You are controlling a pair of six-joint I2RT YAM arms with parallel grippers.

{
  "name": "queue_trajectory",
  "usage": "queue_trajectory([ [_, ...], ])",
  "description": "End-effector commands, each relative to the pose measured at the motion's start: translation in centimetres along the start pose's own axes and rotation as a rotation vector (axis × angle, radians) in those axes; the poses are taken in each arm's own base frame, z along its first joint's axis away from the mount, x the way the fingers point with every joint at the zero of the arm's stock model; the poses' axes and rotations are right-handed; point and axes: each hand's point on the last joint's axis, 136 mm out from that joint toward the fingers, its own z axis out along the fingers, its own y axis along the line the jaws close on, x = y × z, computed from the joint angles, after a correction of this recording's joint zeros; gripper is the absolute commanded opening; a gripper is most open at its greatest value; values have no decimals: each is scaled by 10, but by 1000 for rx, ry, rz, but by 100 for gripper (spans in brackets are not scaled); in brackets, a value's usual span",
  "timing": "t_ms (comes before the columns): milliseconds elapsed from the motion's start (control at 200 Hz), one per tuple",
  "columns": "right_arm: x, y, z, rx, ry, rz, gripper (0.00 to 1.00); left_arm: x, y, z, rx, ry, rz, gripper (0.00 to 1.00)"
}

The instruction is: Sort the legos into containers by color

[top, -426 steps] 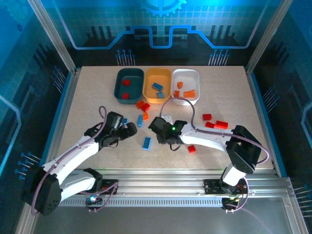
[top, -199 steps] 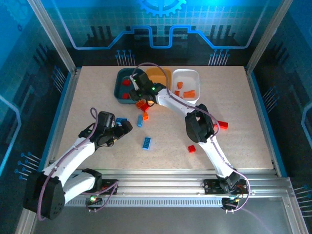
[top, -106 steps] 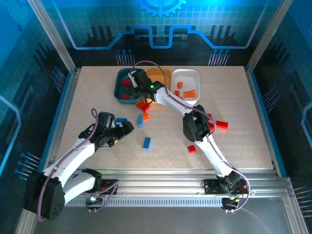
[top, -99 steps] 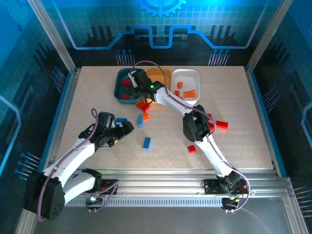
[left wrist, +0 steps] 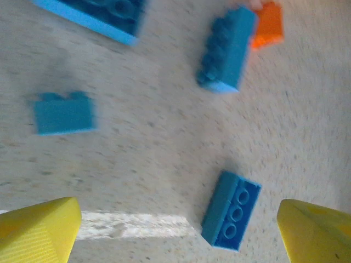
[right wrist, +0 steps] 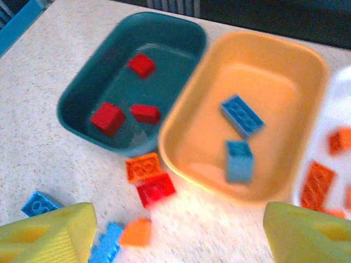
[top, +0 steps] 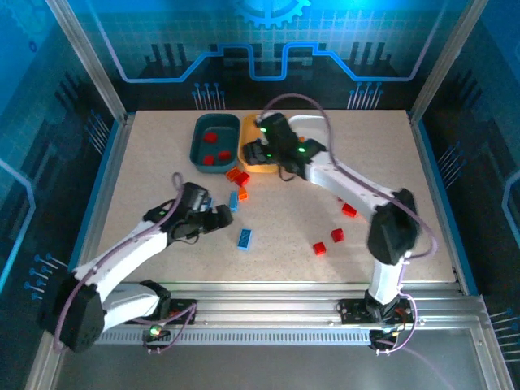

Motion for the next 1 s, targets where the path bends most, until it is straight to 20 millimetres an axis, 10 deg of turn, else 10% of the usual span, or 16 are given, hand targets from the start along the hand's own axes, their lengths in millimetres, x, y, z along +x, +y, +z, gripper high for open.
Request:
queue_trajectory([
  [0, 52, -49, -15, 67, 66, 150, 81, 15, -18, 11, -60, 33, 161, 94],
  [385, 190, -119, -89, 179, 84, 253, 88, 59, -29, 72, -266, 187, 380, 85],
  [710, 187, -127, -97, 207, 65, 270, 86, 49, -51, 82, -228, 164, 393, 38],
  [995, 172, -132, -97, 237, 5, 283, 86, 30, -76, 57, -157, 99, 407, 34],
])
